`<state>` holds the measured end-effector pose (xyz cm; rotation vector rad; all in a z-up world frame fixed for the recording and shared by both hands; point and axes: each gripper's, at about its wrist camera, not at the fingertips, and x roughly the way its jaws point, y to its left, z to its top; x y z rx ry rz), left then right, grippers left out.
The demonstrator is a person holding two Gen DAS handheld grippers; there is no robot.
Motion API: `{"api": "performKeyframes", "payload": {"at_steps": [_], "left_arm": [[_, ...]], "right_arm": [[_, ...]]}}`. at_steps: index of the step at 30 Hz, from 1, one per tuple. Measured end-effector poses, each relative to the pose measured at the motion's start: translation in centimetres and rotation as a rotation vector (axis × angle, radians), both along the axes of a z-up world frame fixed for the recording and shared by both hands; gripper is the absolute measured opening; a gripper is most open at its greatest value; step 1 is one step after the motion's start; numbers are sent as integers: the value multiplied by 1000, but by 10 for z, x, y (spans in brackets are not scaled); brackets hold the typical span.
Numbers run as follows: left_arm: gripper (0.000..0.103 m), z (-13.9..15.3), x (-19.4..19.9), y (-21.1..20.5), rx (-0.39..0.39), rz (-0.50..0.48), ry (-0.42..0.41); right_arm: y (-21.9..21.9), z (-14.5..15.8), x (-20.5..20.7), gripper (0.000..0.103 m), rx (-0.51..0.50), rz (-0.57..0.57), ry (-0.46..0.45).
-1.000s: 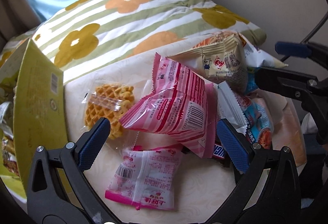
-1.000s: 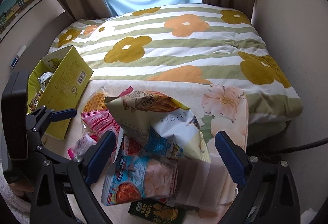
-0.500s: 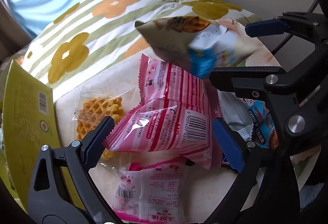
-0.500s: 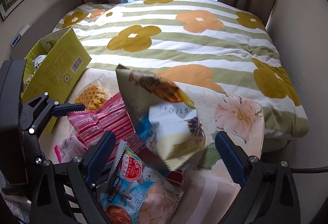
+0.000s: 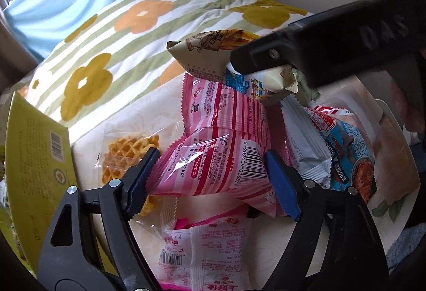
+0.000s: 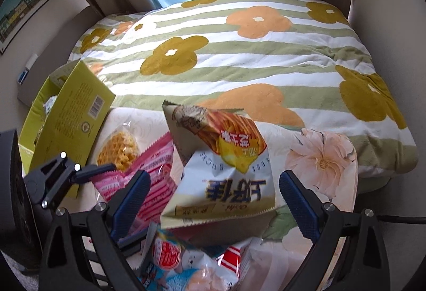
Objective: Organize snacks
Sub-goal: 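Grasp the pink wrapper with left tool while right grasps the cheese-stick bag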
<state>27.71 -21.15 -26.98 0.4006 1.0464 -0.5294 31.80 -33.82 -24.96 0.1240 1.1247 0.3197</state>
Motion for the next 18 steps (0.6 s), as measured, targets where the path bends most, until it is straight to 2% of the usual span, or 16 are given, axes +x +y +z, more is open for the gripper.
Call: {"api": "performKeyframes", "payload": {"at_steps": [7, 18], "left_arm": [[76, 3, 2, 3, -8, -8, 5], [74, 12, -4, 4, -8, -10, -1]], "right_arm": [[-2, -25, 26, 97, 61, -3, 88], [0, -54, 42, 96, 129, 17, 190]]}}
